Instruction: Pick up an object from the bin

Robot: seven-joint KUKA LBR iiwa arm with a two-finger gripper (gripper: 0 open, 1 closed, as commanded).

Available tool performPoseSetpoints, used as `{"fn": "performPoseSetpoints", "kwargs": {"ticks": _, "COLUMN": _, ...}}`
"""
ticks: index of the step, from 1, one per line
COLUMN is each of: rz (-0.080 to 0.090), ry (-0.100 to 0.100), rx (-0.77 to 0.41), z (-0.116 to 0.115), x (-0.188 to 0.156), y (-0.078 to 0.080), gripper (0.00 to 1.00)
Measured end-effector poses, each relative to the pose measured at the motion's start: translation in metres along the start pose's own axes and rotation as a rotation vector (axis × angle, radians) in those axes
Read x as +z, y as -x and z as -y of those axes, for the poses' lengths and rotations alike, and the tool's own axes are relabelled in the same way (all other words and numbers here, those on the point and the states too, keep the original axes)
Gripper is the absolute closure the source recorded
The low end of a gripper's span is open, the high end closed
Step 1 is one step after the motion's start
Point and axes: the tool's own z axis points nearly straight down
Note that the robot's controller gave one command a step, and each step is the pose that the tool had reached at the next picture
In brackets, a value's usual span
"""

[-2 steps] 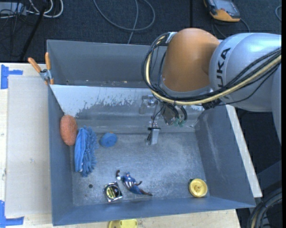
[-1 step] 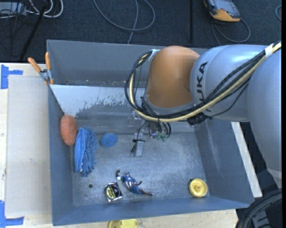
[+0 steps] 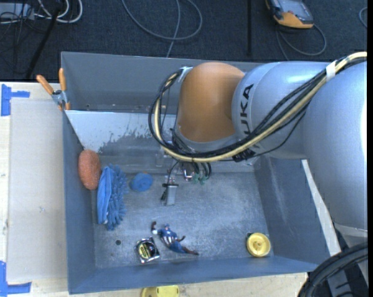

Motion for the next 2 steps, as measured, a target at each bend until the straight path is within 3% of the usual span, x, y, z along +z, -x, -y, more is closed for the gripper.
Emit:
{"fn": "performPoseSetpoints", "kwargs": {"ticks": 1, "rz": 0.006, "ry": 0.000, "rx": -0.051, "z": -0.022, "x": 0.004, "y": -0.003, "gripper": 0.00}}
{"fn": "performPoseSetpoints", "kwargs": {"ticks": 2, "rz": 0.005, "ry": 0.002, "rx": 0.019, "z": -0.035, "x": 0.016, "y": -0.015, "gripper": 0.00}}
